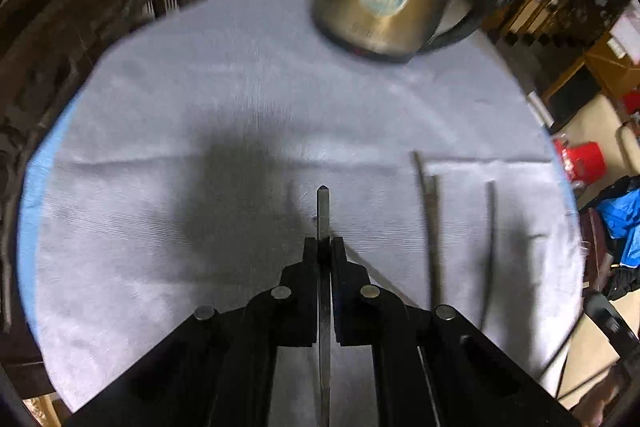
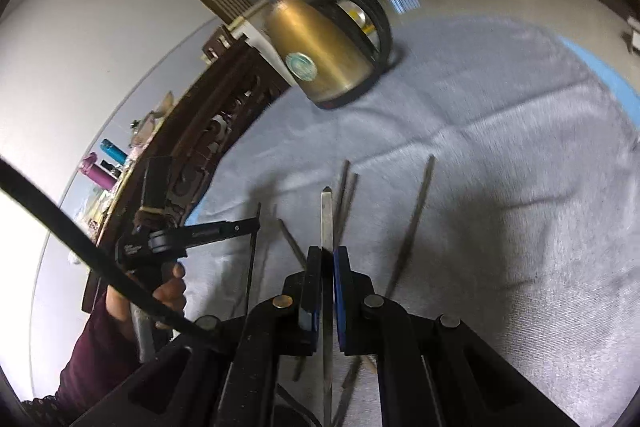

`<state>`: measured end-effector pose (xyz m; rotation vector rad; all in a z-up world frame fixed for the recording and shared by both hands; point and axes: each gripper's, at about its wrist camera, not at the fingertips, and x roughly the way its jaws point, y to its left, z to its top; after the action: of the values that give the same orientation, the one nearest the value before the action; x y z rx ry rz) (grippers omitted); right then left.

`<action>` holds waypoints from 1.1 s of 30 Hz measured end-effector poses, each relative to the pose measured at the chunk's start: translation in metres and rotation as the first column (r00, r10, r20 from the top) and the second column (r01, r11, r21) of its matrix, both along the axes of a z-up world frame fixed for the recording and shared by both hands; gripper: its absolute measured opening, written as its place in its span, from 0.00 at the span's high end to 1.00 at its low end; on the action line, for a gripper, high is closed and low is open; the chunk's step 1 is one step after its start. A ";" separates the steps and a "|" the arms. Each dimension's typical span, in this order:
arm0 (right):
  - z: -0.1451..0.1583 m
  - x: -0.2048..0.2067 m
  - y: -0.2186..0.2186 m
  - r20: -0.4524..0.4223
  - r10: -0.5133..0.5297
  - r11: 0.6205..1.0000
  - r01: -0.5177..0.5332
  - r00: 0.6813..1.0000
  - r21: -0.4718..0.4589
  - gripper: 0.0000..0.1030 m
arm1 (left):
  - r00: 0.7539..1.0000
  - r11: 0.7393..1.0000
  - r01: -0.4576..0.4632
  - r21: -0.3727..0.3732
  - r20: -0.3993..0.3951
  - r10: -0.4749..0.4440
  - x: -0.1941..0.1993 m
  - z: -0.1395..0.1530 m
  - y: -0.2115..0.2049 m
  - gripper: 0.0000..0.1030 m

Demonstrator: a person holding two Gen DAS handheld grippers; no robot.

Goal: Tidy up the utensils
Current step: 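Lift both chopsticks upright and carry them over the metal cup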

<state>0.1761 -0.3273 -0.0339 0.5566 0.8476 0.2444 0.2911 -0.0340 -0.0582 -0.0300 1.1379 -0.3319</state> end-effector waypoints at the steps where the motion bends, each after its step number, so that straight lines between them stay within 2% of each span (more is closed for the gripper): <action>1: 0.005 -0.004 0.002 0.016 -0.005 1.000 0.005 1.000 -0.007 0.94 | 0.999 1.000 0.005 -0.015 0.045 -0.004 -0.013 0.018 0.003 0.95; 5: 0.026 -0.027 0.011 0.109 -0.029 0.999 0.032 0.994 -0.032 0.94 | 0.981 0.999 0.019 -0.041 0.192 -0.010 -0.055 0.068 0.007 0.95; 8: 0.041 -0.050 0.020 0.185 -0.056 0.995 0.070 0.981 -0.070 0.94 | 0.952 0.998 0.021 -0.053 0.306 -0.004 -0.090 0.100 0.009 0.95; 10: 0.048 -0.063 0.026 0.228 -0.074 0.991 0.098 0.971 -0.096 0.94 | 0.937 0.997 0.021 -0.073 0.350 0.006 -0.113 0.112 0.014 0.95; 15: 0.068 -0.101 0.045 0.332 -0.100 0.974 0.161 0.938 -0.161 0.94 | 0.912 0.995 0.010 -0.103 0.410 0.033 -0.149 0.119 0.022 0.95; 19: 0.087 -0.126 0.058 0.419 -0.117 0.956 0.216 0.901 -0.197 0.94 | 0.884 0.991 -0.008 -0.133 0.462 0.069 -0.171 0.135 0.029 0.95; 28: 0.127 -0.165 0.079 0.594 -0.154 0.939 0.305 0.789 -0.161 0.94 | 0.808 0.978 0.022 -0.206 0.580 0.103 -0.219 0.186 0.039 0.95; 33: 0.136 -0.177 0.090 0.646 -0.162 0.939 0.317 0.746 -0.131 0.93 | 0.791 0.968 0.072 -0.241 0.605 0.092 -0.241 0.201 0.044 0.95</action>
<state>-0.0008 -0.2373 0.1018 0.3185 0.1342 0.0745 0.0503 0.0105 0.1429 -0.1439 0.4364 -0.4373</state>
